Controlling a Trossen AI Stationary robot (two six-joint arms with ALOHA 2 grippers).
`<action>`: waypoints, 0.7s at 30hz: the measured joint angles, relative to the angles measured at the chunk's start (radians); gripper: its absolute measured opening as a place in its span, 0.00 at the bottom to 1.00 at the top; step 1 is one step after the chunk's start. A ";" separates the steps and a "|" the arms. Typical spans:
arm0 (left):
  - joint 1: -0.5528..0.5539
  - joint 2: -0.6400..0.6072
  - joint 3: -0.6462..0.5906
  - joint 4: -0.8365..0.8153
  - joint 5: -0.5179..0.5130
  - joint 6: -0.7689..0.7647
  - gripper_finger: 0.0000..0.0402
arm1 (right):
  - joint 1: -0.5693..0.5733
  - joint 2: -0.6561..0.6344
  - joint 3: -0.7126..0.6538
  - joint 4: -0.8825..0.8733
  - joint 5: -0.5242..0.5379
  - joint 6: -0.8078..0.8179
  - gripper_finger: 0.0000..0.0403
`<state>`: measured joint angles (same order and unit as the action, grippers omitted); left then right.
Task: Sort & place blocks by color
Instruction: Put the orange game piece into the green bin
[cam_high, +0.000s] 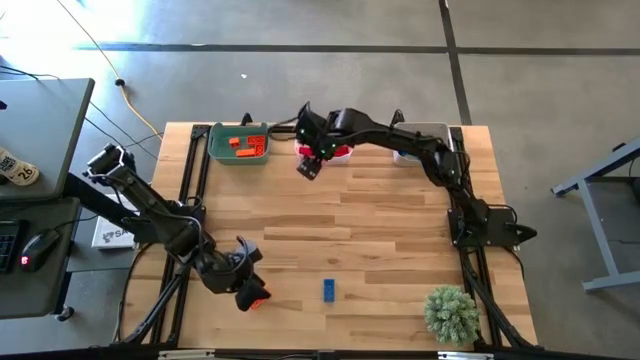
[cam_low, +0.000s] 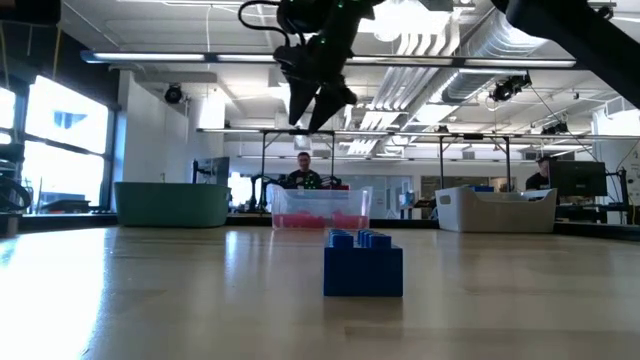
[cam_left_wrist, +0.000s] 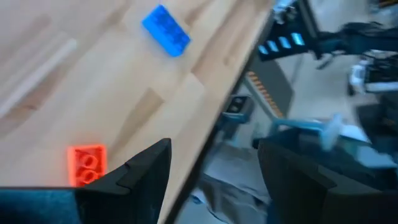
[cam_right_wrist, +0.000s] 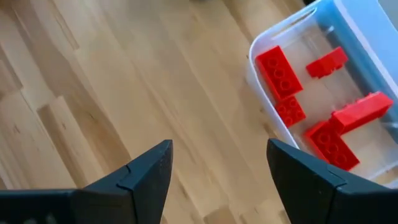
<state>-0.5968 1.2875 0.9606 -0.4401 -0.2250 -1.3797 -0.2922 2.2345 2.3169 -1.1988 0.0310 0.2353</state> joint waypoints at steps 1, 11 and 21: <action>-0.001 0.008 0.002 -0.016 -0.014 -0.005 0.57 | 0.011 0.000 0.000 -0.010 0.013 0.003 0.62; -0.001 0.166 0.003 -0.099 0.004 -0.095 0.57 | 0.068 0.000 -0.001 -0.036 0.116 0.045 0.62; -0.002 0.296 0.005 -0.142 0.020 -0.111 0.57 | 0.071 0.000 -0.003 -0.049 0.110 0.082 0.62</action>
<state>-0.5987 1.5830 0.9653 -0.5820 -0.2050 -1.4905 -0.2214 2.2345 2.3142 -1.2478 0.1410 0.3169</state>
